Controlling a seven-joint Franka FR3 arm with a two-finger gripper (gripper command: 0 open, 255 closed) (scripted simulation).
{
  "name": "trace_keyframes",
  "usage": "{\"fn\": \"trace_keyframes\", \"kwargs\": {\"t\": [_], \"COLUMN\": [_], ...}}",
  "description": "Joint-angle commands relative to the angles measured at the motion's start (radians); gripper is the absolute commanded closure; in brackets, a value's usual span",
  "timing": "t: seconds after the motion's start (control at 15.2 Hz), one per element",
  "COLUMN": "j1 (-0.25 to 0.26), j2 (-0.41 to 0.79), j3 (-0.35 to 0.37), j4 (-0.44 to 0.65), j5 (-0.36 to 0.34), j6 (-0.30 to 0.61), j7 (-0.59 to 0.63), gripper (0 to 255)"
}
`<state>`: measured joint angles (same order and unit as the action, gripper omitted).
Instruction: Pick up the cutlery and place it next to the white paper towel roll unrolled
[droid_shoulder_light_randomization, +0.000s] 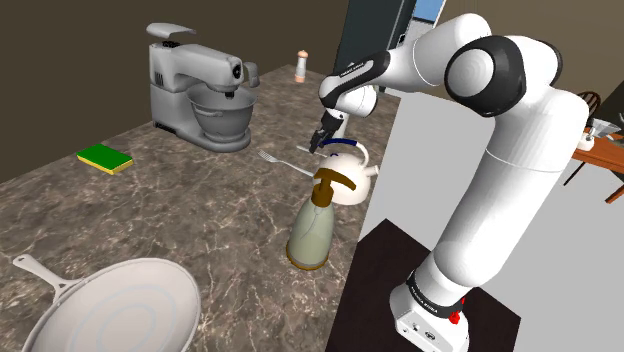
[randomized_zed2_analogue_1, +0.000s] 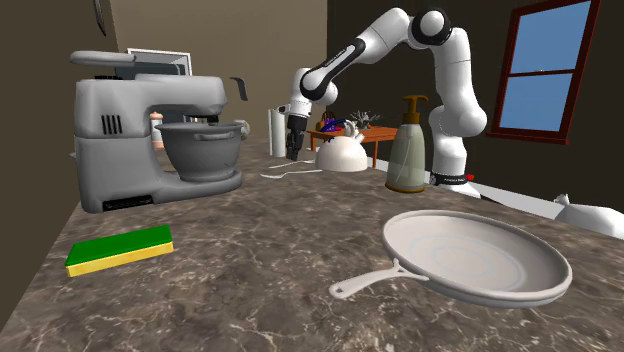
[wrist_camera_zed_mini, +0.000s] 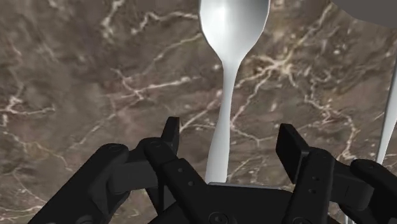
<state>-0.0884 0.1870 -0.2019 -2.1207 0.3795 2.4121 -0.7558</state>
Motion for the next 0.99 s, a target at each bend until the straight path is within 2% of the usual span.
{"fn": "trace_keyframes", "kwargs": {"t": [0.0,0.2,0.46,0.92], "j1": [0.000,0.000,-0.005,-0.005], "j2": [0.000,0.000,-0.088,-0.088], "j3": [0.000,0.000,-0.020,-0.020], "j4": [0.000,0.000,0.018,0.018], "j5": [0.000,0.000,-0.055,-0.055], "j6": [0.000,0.000,-0.101,-0.101], "j7": [0.000,0.000,0.035,0.035], "gripper": [0,0,0,0]}}
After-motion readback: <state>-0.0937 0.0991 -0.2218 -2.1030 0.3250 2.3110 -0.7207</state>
